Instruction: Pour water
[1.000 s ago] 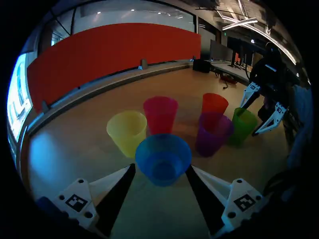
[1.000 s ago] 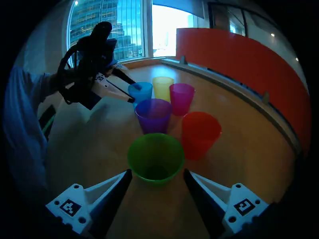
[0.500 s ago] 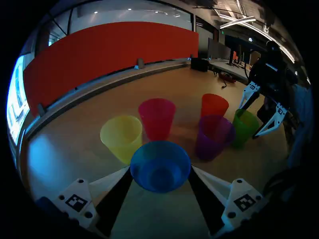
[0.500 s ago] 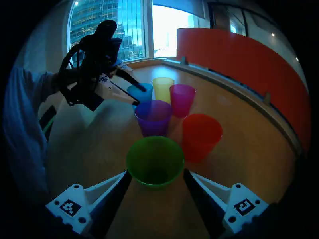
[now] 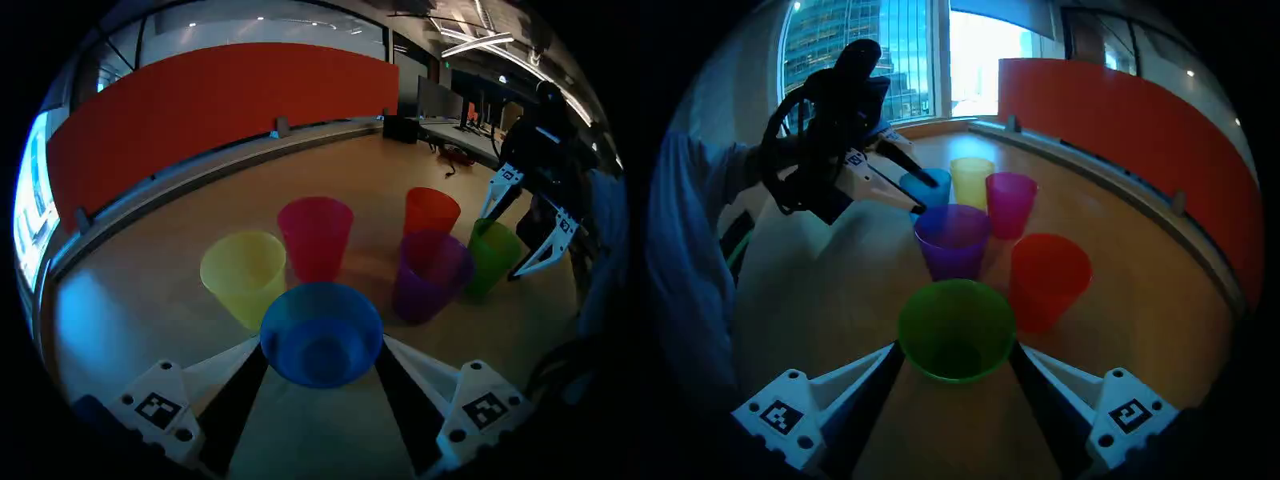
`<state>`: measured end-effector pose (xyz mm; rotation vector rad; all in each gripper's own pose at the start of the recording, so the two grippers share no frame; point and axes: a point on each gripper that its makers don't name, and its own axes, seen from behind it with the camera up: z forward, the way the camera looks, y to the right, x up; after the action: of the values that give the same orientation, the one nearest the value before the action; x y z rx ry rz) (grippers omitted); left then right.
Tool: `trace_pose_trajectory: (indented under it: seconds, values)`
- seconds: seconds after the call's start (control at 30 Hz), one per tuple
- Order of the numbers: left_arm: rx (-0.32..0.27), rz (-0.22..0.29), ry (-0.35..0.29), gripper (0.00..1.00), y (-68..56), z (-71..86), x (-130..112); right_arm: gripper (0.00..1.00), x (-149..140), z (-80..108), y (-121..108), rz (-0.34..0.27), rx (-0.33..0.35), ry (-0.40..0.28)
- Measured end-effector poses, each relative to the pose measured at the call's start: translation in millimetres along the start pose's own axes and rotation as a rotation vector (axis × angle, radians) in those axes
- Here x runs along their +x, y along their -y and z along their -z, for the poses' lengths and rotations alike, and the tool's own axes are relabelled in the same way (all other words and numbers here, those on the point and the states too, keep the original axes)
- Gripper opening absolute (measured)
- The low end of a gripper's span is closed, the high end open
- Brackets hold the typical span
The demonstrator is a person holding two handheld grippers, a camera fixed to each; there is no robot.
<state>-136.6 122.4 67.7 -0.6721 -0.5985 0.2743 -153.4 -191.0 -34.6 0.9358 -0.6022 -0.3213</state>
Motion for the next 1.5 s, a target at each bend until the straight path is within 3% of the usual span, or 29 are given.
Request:
trace_pose_trajectory:
  seconds: [0.33,0.43,0.7,1.07,1.5]
  values:
    - [0.014,0.002,-0.007,0.86,4.4,5.3,-0.5,1.00,7.3,-8.1,-0.8,0.003,-0.007,-0.012]
    - [0.016,0.007,-0.013,0.86,5.5,8.6,0.8,0.91,8.4,-9.3,-1.6,0.003,-0.011,-0.014]
    - [0.024,0.019,-0.047,0.86,5.9,21.0,10.0,0.90,16.4,-5.9,-2.8,-0.002,-0.021,-0.039]
    - [0.039,0.004,-0.142,0.86,-1.8,56.0,52.9,0.90,52.7,19.6,-4.2,0.012,-0.054,-0.134]
    - [0.063,-0.037,-0.281,0.86,-14.8,105.3,117.3,0.90,120.2,58.7,-10.1,0.023,-0.104,-0.327]
